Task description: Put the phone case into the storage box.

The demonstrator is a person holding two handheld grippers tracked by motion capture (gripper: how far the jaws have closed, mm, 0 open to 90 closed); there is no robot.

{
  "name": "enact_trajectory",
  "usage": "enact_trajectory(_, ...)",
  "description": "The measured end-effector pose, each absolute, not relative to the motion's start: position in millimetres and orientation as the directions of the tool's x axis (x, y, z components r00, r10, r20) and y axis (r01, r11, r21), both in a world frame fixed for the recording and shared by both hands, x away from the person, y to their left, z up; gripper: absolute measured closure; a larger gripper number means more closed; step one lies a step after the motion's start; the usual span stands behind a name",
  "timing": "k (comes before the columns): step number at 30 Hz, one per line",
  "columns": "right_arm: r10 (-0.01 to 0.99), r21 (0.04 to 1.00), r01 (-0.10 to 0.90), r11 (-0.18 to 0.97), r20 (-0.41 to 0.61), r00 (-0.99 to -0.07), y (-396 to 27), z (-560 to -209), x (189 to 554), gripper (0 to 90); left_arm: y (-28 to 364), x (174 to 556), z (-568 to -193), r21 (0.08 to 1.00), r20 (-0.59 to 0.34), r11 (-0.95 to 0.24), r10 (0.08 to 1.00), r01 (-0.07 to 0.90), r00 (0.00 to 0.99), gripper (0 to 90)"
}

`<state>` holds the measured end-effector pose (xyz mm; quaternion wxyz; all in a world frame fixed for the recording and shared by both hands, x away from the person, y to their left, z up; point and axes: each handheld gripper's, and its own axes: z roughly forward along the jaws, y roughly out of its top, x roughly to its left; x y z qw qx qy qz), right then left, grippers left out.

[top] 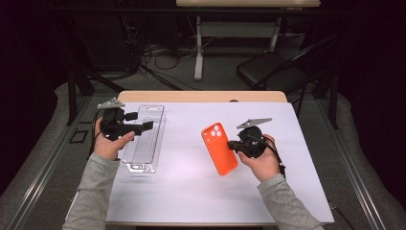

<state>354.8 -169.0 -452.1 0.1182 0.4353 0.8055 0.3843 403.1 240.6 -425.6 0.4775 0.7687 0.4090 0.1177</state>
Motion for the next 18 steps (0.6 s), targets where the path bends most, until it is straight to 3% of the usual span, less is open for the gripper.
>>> enact_trajectory(12,0.791,0.775,0.584,0.241,0.192,-0.581,-161,-456,355,88.9,230,399,-424,0.833,-0.208,-0.222,0.725,0.507,0.657,15.8)
enact_trajectory(18,0.798,0.810,0.540,0.228,0.162,-0.580,-157,-458,351,88.9,222,397,-425,0.832,-0.206,-0.232,0.715,0.504,0.668,15.9)
